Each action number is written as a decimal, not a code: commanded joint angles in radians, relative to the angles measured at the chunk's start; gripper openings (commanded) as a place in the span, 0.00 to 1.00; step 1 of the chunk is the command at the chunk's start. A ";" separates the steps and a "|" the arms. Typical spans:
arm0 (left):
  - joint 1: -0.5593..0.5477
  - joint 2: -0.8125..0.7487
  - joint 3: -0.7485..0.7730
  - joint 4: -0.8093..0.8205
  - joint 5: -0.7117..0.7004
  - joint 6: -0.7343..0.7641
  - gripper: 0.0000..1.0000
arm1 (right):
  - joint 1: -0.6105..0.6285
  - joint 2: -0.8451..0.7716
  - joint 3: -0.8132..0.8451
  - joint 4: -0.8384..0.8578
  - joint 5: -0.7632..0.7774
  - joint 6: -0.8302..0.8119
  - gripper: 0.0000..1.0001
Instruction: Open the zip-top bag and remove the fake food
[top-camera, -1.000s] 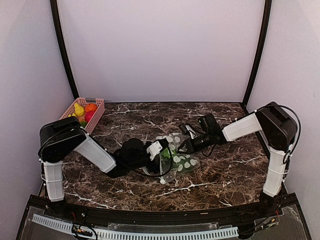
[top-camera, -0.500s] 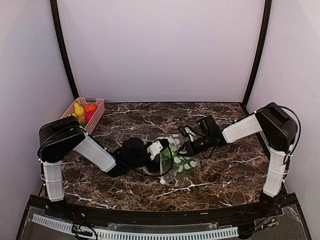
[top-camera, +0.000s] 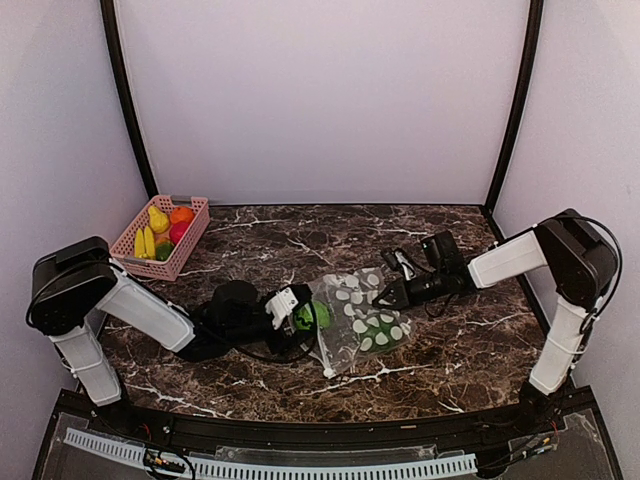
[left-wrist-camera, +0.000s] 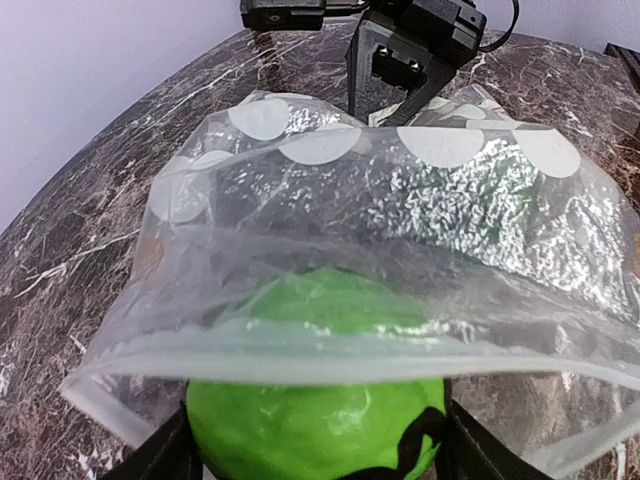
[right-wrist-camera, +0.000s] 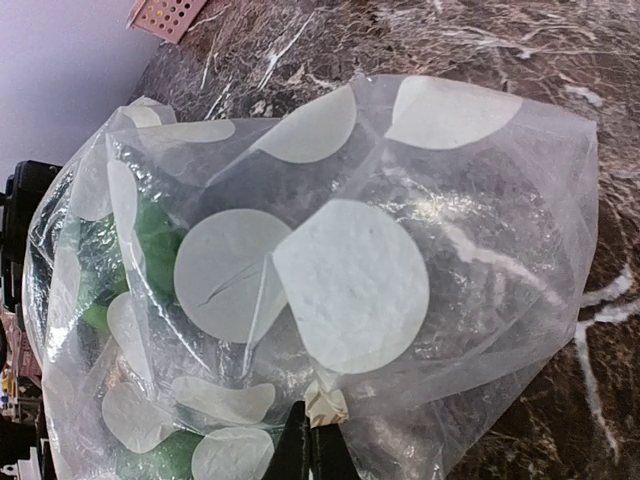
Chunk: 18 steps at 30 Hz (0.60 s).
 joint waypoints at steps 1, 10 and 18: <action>-0.005 -0.114 -0.043 -0.074 -0.016 -0.019 0.51 | -0.029 -0.038 -0.037 0.019 0.013 0.009 0.00; -0.003 -0.408 -0.078 -0.280 -0.083 -0.182 0.51 | -0.049 -0.057 -0.064 0.043 0.001 0.021 0.00; 0.129 -0.619 0.015 -0.578 -0.136 -0.316 0.52 | -0.047 -0.051 -0.057 0.057 -0.021 0.031 0.00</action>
